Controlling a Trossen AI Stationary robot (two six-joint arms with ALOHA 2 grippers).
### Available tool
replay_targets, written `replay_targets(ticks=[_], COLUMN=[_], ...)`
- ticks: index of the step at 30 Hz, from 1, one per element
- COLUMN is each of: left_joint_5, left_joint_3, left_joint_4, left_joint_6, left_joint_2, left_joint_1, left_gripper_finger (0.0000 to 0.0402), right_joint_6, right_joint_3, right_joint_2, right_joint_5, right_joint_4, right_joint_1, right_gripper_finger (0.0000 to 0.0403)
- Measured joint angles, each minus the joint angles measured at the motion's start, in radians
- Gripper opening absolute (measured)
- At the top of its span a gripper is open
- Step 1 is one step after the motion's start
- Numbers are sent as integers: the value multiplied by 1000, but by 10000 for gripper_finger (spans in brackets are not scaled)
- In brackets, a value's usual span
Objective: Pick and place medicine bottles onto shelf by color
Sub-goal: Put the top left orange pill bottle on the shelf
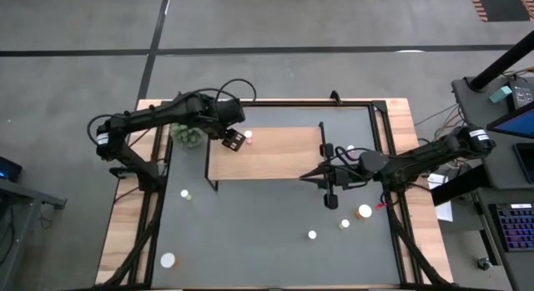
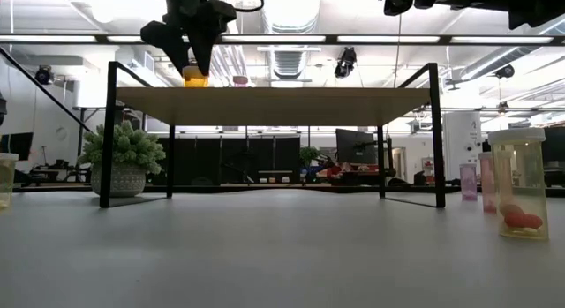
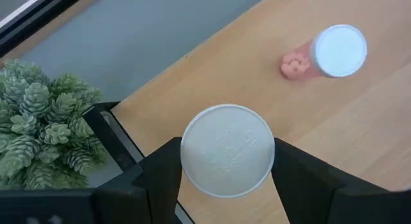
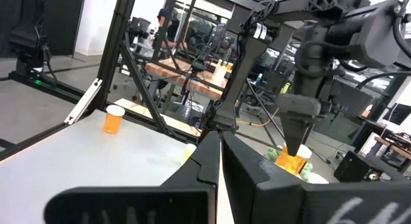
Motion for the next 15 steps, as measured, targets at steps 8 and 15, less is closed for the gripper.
replay_targets(ticks=[8,15], left_joint_5=[-27,-34], left_joint_3=[0,-1], left_joint_4=[17,17], left_joint_6=[0,2], left_joint_2=[0,0], left_joint_1=[1,1], left_gripper_finger=[213,232], right_joint_6=[0,0], right_joint_3=[0,0], right_joint_2=[-24,-28], right_joint_5=[0,0], right_joint_4=[-22,-32], right_joint_1=[0,0], right_gripper_finger=[9,9])
